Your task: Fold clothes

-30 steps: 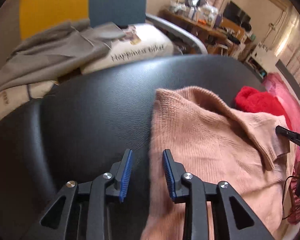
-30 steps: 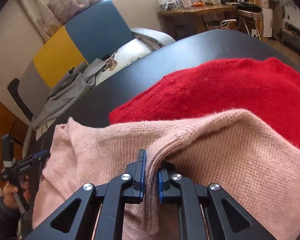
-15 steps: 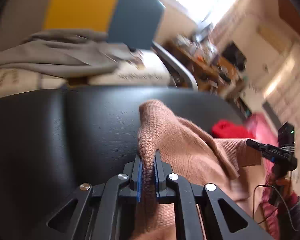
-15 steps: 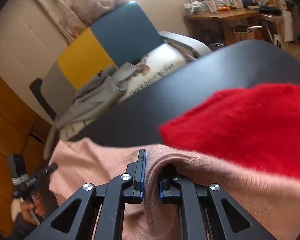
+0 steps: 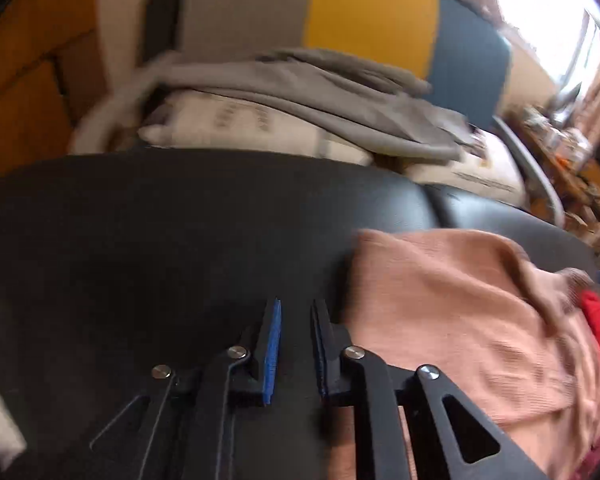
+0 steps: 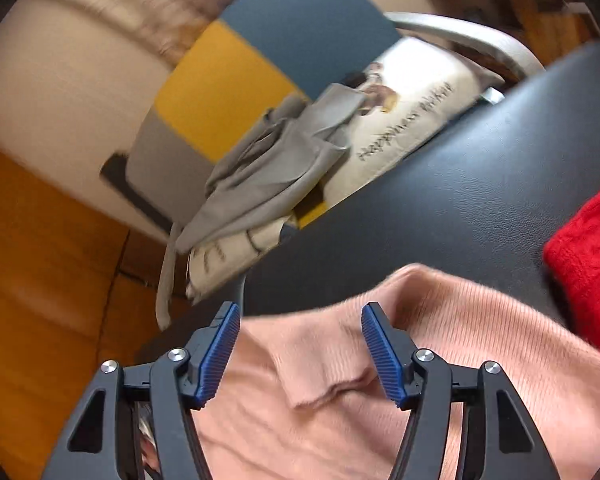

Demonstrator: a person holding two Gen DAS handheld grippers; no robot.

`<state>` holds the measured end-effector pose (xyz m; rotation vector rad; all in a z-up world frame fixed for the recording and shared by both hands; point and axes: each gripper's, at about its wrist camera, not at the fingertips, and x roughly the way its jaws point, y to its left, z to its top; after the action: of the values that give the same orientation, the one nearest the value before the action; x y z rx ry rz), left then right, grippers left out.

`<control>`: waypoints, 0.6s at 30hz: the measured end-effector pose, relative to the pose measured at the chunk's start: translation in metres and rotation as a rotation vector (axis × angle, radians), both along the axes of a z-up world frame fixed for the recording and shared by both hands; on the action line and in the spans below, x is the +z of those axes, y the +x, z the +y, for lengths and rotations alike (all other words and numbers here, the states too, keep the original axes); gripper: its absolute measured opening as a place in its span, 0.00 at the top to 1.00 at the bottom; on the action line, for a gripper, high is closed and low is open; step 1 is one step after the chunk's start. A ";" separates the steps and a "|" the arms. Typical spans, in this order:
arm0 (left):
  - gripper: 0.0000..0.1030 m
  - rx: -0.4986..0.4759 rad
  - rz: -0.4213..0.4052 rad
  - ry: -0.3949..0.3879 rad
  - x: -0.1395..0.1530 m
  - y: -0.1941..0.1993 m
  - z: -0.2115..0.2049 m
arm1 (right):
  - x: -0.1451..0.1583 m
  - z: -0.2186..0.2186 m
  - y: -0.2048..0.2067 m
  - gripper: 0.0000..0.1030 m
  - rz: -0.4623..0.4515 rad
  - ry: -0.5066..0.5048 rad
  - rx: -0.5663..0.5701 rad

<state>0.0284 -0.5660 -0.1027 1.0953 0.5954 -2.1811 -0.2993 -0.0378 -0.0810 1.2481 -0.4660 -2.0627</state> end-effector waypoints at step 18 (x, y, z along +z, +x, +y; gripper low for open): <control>0.74 -1.119 -0.055 -0.258 -0.001 -0.095 0.311 | -0.081 0.109 0.197 0.30 -0.029 0.107 -0.106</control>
<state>-0.0664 -0.2548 -0.1034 1.5363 -0.4745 -2.9770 -0.1020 0.0710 -0.1622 1.3434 -0.4479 -2.1858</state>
